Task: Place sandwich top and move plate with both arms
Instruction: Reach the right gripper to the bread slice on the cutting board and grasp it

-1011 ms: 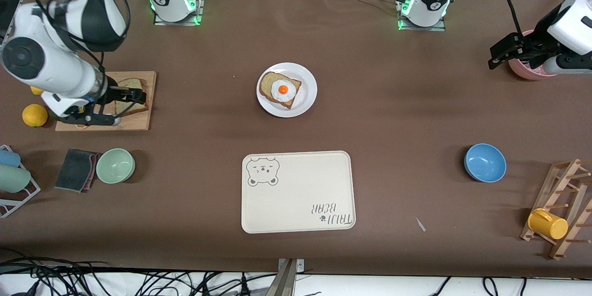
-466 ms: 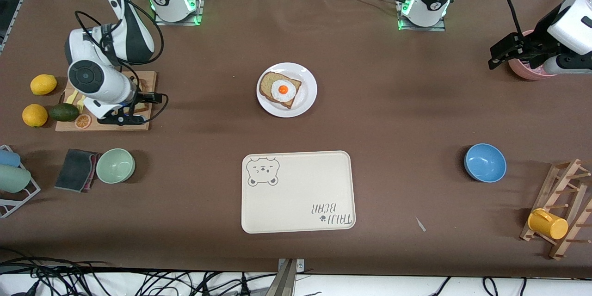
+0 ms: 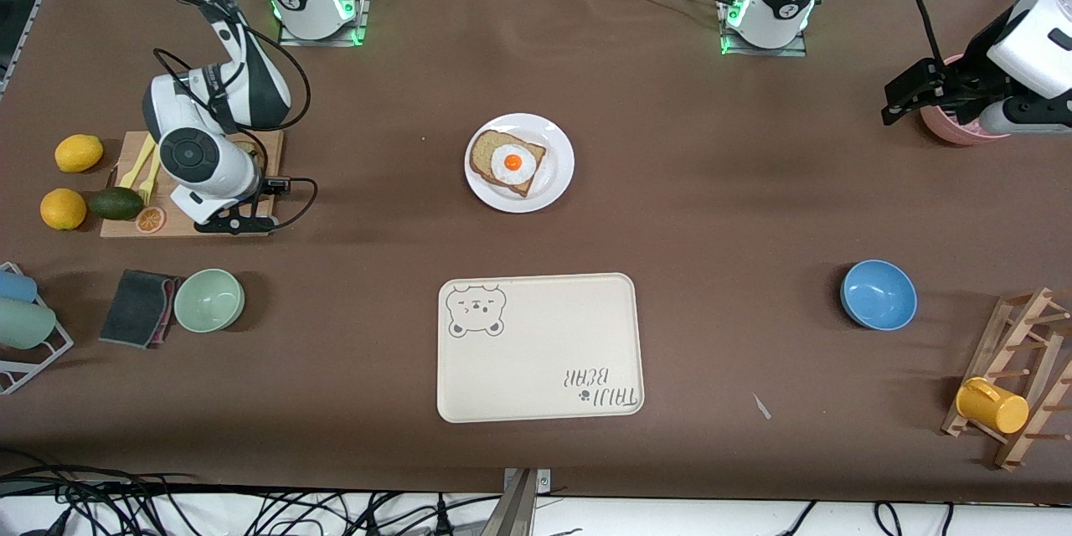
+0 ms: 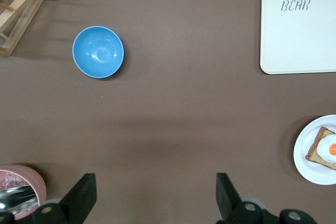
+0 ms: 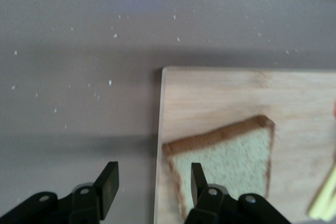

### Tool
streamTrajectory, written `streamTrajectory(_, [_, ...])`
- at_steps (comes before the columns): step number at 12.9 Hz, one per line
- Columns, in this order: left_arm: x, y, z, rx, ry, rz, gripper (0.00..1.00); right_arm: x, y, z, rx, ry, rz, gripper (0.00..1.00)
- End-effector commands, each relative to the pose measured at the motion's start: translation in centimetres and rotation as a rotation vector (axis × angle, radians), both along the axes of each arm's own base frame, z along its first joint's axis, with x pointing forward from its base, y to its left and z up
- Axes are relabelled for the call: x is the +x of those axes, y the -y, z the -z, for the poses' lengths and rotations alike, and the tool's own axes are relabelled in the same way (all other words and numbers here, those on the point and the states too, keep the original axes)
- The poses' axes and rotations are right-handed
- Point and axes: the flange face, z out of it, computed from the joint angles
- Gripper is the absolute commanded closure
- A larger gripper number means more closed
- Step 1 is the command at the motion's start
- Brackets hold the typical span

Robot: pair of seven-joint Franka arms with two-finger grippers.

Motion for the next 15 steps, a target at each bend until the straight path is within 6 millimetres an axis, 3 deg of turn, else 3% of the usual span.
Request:
streamTrajectory(1, [-0.4, 2.0, -1.5, 0.005, 0.008, 0.011, 0.00, -0.8, 1.3, 1.5, -0.004, 0.040, -0.012, 0.36])
streamTrajectory(2, [-0.6, 2.0, -1.5, 0.007, -0.004, -0.003, 0.00, -0.8, 1.3, 1.8, -0.003, 0.035, -0.015, 0.36])
streamTrajectory(4, [-0.7, 2.2, -1.5, 0.010, -0.013, -0.031, 0.00, -1.0, 2.0, 2.0, -0.015, 0.027, -0.007, 0.46])
streamTrajectory(9, [-0.5, 0.6, -0.9, 0.006, -0.038, -0.087, 0.00, -1.9, 1.9, 2.7, -0.024, 0.020, 0.034, 0.51])
streamTrajectory(14, [-0.3, 0.6, -0.1, 0.006, -0.064, -0.123, 0.00, -2.7, 1.8, 3.1, -0.025, 0.009, 0.034, 0.51])
streamTrajectory(15, [-0.3, 0.6, -0.2, 0.006, -0.065, -0.123, 0.00, -2.8, 1.8, 3.2, -0.026, 0.006, 0.031, 0.56])
